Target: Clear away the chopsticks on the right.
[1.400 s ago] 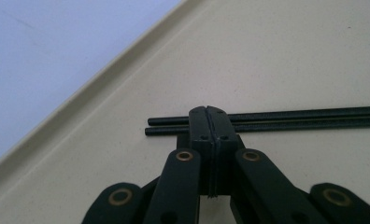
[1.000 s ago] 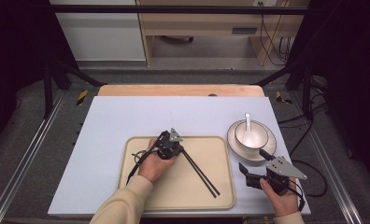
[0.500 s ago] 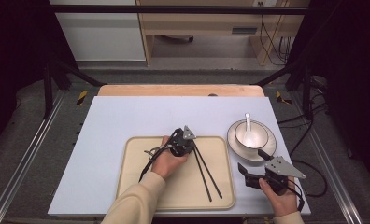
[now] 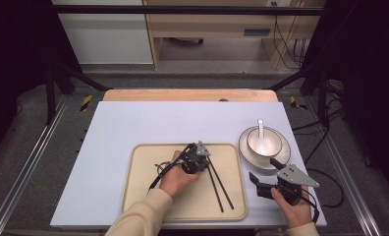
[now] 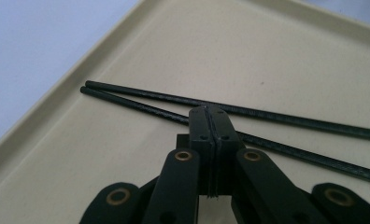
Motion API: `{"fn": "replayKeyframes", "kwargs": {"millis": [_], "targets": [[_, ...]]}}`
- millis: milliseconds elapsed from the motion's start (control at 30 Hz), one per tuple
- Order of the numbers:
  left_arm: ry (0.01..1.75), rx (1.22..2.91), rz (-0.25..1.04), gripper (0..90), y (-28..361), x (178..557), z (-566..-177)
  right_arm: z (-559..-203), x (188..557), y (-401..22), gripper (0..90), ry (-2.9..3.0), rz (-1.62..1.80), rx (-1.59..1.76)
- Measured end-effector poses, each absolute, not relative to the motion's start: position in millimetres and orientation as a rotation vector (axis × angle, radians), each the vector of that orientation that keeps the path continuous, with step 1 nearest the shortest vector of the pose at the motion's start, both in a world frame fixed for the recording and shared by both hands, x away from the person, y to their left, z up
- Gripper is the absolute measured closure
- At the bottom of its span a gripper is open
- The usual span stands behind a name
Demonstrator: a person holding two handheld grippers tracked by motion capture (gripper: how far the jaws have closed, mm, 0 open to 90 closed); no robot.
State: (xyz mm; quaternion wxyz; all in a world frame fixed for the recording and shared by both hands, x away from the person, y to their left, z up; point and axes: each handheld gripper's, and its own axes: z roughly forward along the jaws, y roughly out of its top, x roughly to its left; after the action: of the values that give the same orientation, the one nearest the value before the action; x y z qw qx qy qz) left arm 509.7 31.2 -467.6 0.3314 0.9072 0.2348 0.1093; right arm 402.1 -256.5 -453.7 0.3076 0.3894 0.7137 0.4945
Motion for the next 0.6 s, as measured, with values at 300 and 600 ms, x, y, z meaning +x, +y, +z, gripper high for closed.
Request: {"fn": "replayKeyframes", "kwargs": {"millis": [300, 600], "targets": [[0.566, 2.349, 0.297, 88.8, 13.8, 516.4, -470.7, -455.0, 403.8, -255.9, 11.8, 1.896, 1.306, 1.042], [0.503, 2.351, 0.280, 88.8, -6.3, 513.9, -471.4, -455.9, 405.8, -255.8, 11.9, 1.900, 1.297, 1.056]]}}
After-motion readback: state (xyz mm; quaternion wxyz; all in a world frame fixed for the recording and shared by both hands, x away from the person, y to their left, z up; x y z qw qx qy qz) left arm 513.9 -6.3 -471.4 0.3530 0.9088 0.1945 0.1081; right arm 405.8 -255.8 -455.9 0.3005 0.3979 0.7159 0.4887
